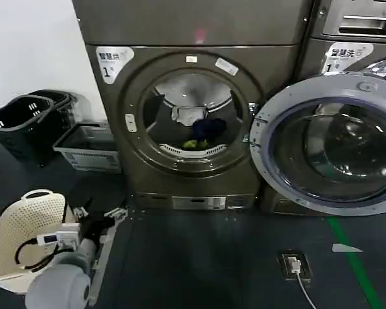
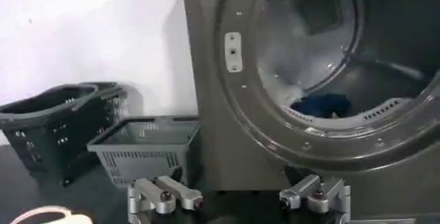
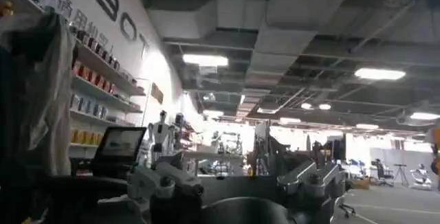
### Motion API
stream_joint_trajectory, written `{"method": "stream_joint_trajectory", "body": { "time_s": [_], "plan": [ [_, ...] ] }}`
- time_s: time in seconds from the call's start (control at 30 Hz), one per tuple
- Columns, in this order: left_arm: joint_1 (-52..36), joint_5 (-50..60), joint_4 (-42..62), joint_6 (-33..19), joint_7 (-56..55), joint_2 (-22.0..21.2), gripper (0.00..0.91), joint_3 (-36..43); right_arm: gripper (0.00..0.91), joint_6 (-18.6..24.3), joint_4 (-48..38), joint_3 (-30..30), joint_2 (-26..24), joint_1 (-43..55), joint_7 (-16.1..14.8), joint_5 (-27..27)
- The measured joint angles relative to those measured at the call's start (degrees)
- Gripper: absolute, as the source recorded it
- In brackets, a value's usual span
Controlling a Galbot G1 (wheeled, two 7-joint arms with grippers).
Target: Grasp the clothes from the dryer.
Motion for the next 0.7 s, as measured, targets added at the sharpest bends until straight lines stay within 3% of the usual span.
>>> {"method": "stream_joint_trajectory", "body": {
  "time_s": [0.7],
  "plan": [
    [-0.9, -0.1, 0.3, 0.0, -0.3, 0.9, 0.907, 0.7, 0.907, -0.1, 0.3, -0.7, 0.1, 0.2, 0.4, 0.5]
  ]
}}
